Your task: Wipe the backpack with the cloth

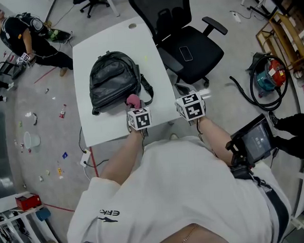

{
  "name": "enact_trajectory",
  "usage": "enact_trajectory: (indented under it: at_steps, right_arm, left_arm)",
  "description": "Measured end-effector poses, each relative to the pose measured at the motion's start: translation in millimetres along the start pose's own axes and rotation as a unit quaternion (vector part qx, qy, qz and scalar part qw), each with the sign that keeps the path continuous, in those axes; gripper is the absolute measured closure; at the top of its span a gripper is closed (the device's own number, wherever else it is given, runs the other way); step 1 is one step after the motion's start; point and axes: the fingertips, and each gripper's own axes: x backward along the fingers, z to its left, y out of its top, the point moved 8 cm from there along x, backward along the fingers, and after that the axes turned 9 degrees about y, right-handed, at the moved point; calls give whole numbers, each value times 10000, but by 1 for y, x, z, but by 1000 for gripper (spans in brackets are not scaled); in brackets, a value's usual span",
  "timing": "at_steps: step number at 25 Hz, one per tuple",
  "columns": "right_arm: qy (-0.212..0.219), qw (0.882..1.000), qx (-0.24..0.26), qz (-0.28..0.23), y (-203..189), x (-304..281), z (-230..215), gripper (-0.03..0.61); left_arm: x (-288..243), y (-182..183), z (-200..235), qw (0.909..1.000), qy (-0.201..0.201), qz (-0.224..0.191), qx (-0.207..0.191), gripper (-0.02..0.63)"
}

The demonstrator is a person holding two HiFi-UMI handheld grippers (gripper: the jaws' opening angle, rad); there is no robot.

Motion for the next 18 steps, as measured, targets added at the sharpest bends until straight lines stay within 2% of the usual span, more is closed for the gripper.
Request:
enact_trajectory:
  at_steps: [2, 5, 14, 18]
  right_arm:
    - [19, 10000, 4, 7, -1, 0, 1, 574]
    - [67, 10000, 17, 14, -2, -2, 4, 574]
    - [184, 9998, 35, 52, 2, -13, 8, 574]
    - [279, 9996, 73, 23, 4, -16, 8, 574]
  left_arm:
    - [0, 3, -7, 9997, -163, -16, -171, 522]
    - [0, 4, -10, 9994, -279, -17, -217, 522]
    - [-1, 5, -4, 9990, -371, -20, -241, 522]
    - [8, 0, -1, 9989, -371, -169, -229, 522]
